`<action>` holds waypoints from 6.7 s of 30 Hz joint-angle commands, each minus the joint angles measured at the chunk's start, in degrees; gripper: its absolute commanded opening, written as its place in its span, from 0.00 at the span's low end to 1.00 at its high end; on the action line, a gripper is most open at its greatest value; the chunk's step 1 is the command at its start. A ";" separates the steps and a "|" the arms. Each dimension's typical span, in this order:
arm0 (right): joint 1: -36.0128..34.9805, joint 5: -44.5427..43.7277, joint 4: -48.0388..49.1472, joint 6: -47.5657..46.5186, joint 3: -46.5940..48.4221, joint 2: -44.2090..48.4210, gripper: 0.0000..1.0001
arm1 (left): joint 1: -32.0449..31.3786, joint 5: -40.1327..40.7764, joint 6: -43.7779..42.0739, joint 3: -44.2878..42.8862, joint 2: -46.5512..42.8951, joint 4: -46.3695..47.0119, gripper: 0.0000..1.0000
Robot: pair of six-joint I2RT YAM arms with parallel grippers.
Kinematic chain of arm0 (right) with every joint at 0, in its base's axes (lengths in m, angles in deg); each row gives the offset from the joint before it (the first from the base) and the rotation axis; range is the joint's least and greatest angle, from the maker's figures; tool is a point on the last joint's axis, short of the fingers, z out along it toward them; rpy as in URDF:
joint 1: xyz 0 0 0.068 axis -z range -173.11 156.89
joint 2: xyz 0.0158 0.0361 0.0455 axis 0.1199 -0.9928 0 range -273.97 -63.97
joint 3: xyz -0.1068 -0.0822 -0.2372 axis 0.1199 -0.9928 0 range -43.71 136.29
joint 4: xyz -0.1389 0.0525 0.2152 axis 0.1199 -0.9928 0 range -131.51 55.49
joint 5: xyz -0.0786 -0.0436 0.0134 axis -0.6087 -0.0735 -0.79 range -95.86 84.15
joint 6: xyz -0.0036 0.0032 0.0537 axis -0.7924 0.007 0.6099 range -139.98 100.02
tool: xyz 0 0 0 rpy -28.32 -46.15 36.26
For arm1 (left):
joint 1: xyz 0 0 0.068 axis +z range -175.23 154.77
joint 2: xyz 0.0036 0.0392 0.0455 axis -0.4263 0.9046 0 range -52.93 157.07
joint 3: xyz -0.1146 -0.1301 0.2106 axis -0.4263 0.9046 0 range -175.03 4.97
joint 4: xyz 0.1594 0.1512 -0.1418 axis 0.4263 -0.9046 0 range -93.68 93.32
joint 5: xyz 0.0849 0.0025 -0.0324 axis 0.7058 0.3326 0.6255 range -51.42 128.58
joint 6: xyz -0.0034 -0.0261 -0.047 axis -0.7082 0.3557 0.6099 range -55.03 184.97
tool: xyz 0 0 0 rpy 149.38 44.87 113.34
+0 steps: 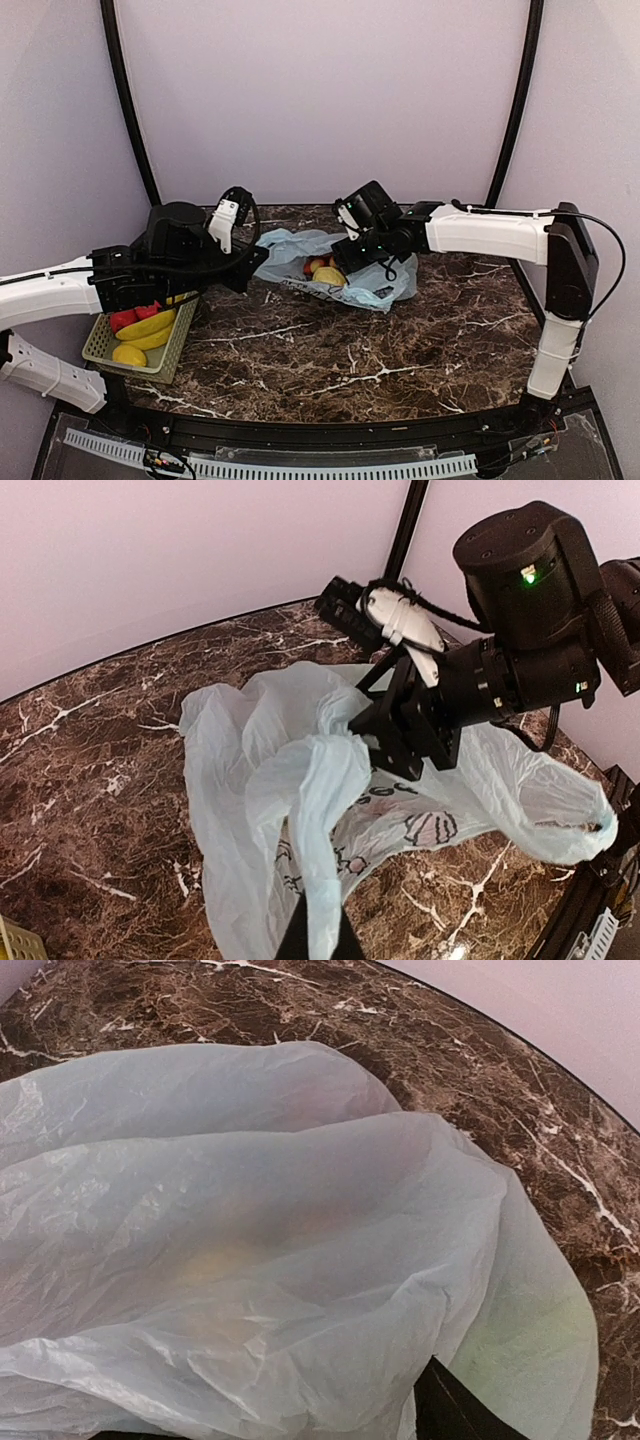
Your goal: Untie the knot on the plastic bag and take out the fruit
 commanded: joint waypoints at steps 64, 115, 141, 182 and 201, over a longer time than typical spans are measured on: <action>10.42 24.49 3.38 -3.07 -10.13 21.42 0.05 | 9.85 -35.08 -13.54 -31.69 28.90 -23.99 0.03; -14.88 -1.63 -11.45 18.26 0.66 7.52 0.52 | 19.47 -35.61 -14.43 -14.43 16.27 -9.81 0.01; -11.66 -5.80 -21.75 29.64 -19.13 21.53 0.86 | 19.28 -37.64 -16.01 -14.43 16.14 -9.77 0.01; -12.30 5.41 -7.66 17.82 -10.89 32.43 0.85 | 16.14 -36.02 -16.69 -14.77 15.84 -10.80 0.01; -9.89 5.05 1.85 21.35 -3.16 6.64 0.53 | 16.16 -36.51 -17.27 -14.42 15.16 -10.36 0.01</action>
